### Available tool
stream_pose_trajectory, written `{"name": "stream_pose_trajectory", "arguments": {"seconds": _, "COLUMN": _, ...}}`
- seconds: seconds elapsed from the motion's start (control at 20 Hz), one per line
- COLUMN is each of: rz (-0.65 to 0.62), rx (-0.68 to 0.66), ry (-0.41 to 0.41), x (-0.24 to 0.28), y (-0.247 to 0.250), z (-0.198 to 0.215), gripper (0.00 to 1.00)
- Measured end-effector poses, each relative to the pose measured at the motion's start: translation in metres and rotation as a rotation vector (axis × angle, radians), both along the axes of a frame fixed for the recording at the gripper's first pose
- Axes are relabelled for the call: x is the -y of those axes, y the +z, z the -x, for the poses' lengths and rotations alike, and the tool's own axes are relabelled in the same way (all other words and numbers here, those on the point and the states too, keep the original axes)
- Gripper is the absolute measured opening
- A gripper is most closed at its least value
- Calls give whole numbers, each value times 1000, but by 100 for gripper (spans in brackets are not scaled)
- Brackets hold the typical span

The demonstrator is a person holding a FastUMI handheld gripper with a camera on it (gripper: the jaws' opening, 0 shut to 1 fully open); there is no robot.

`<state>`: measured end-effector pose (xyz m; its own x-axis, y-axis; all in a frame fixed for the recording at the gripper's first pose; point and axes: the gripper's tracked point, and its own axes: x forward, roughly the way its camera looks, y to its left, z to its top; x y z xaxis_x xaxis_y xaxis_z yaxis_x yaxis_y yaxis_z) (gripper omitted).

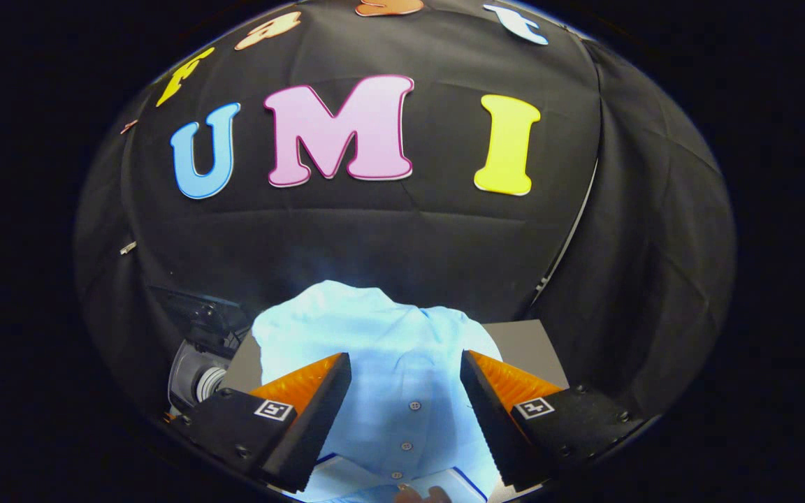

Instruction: Put the clothes into the washing machine and then close the washing machine lid.

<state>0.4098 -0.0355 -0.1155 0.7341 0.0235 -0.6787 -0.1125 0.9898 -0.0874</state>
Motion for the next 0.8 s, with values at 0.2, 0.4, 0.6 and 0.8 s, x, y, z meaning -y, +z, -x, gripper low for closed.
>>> {"name": "stream_pose_trajectory", "arguments": {"seconds": 0.2, "rz": 19, "rx": -94, "ry": -23, "x": 13, "y": -32, "z": -9, "gripper": 98}}
{"name": "stream_pose_trajectory", "arguments": {"seconds": 0.4, "rz": 8, "rx": -159, "ry": -16, "x": 7, "y": -47, "z": -12, "gripper": 99}}
{"name": "stream_pose_trajectory", "arguments": {"seconds": 0.6, "rz": -33, "rx": -220, "ry": 13, "x": -1, "y": -51, "z": -14, "gripper": 96}}
{"name": "stream_pose_trajectory", "arguments": {"seconds": 0.8, "rz": -60, "rx": -247, "ry": 63, "x": -14, "y": -54, "z": -9, "gripper": 32}}
